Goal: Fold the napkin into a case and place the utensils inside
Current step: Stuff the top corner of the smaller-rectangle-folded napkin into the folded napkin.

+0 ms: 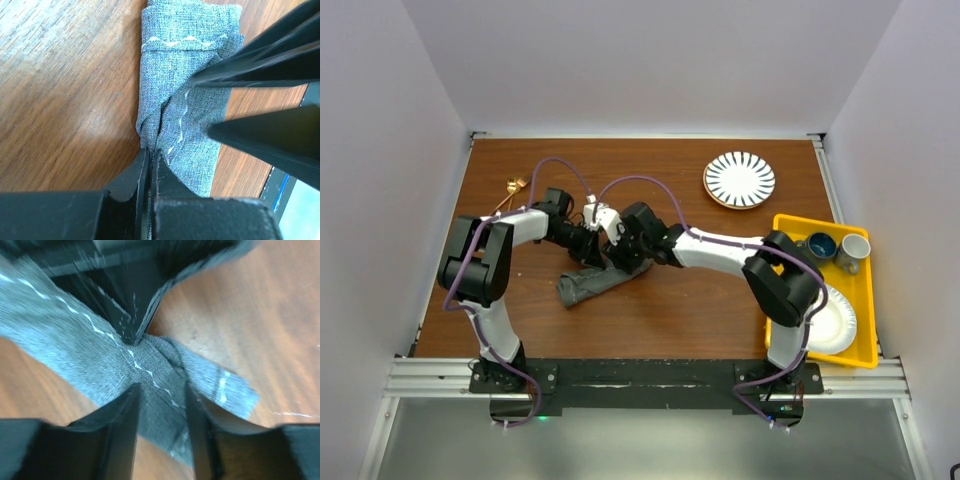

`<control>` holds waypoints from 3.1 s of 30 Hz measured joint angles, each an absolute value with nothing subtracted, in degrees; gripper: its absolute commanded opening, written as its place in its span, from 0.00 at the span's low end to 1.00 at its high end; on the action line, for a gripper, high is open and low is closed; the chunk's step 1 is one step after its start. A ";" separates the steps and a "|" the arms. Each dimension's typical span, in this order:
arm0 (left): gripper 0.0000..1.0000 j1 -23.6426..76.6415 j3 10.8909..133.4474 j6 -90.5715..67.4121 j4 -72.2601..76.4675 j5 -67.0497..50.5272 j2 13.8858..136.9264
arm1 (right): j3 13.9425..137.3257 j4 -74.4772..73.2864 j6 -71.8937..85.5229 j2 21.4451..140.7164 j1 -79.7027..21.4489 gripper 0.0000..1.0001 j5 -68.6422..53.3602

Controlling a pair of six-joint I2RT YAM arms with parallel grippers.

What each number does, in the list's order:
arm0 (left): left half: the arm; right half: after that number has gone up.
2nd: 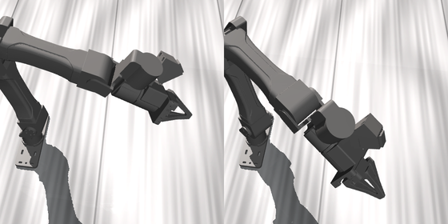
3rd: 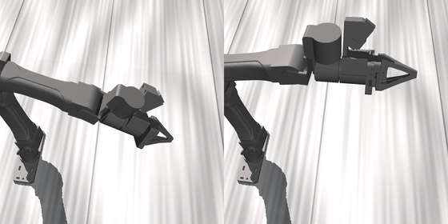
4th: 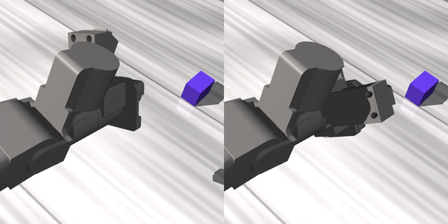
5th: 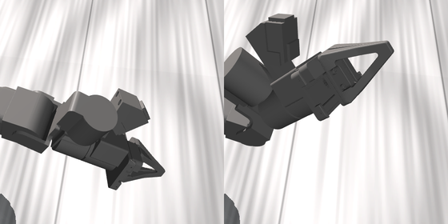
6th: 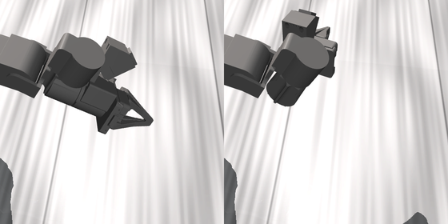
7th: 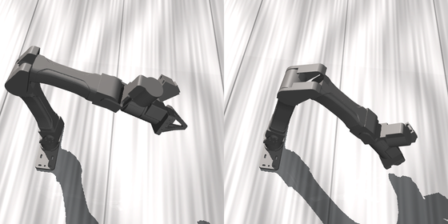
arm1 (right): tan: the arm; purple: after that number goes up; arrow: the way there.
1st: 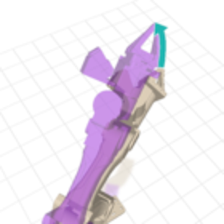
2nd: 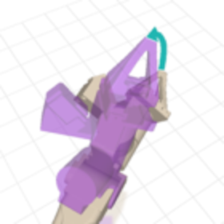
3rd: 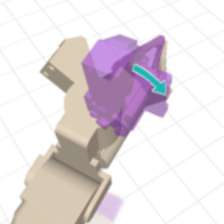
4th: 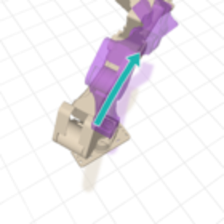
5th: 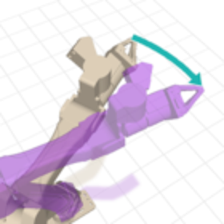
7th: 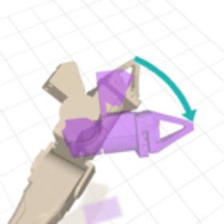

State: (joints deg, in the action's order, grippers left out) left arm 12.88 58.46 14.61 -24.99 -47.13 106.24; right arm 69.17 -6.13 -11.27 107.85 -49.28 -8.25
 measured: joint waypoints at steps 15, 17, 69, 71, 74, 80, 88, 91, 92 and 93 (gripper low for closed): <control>0.00 12.88 58.70 15.22 -25.17 -47.94 106.87 | 68.36 -8.32 -23.68 101.01 -47.83 0.55 0.62; 0.00 12.88 58.81 15.22 -25.32 -48.01 106.96 | 67.61 -8.03 -24.88 102.41 -47.81 0.50 1.06; 0.00 12.82 60.55 15.49 -27.46 -48.03 108.22 | 62.33 -3.31 -38.76 106.24 -48.36 0.00 0.71; 0.00 12.82 60.55 15.38 -27.42 -48.01 108.22 | 62.33 -4.27 -38.15 105.91 -48.62 0.00 0.64; 0.00 12.82 60.55 14.94 -27.27 -48.01 108.25 | 62.54 -8.27 -36.03 104.71 -49.39 0.00 0.16; 0.00 12.82 60.55 14.52 -27.09 -48.27 108.53 | 66.92 -18.46 -29.19 105.43 -49.87 0.33 -3.77; 0.00 12.82 60.55 15.25 -27.11 -48.53 108.55 | 73.65 -29.61 -22.39 105.91 -45.01 0.54 -10.68; 0.00 12.80 60.55 15.90 -27.18 -48.73 108.60 | 76.20 -32.27 -20.58 105.91 -42.17 0.51 -13.26; 0.00 12.78 60.55 16.08 -27.20 -48.82 108.64 | 77.36 -32.71 -19.42 105.91 -41.17 0.50 -14.33; 0.00 12.78 60.55 16.12 -27.20 -48.86 108.66 | 78.39 -32.73 -18.50 105.91 -40.47 0.47 -15.42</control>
State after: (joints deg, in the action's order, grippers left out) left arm 12.78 60.55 16.12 -27.20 -48.86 108.66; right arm 78.39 -32.73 -18.50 105.91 -40.47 -15.42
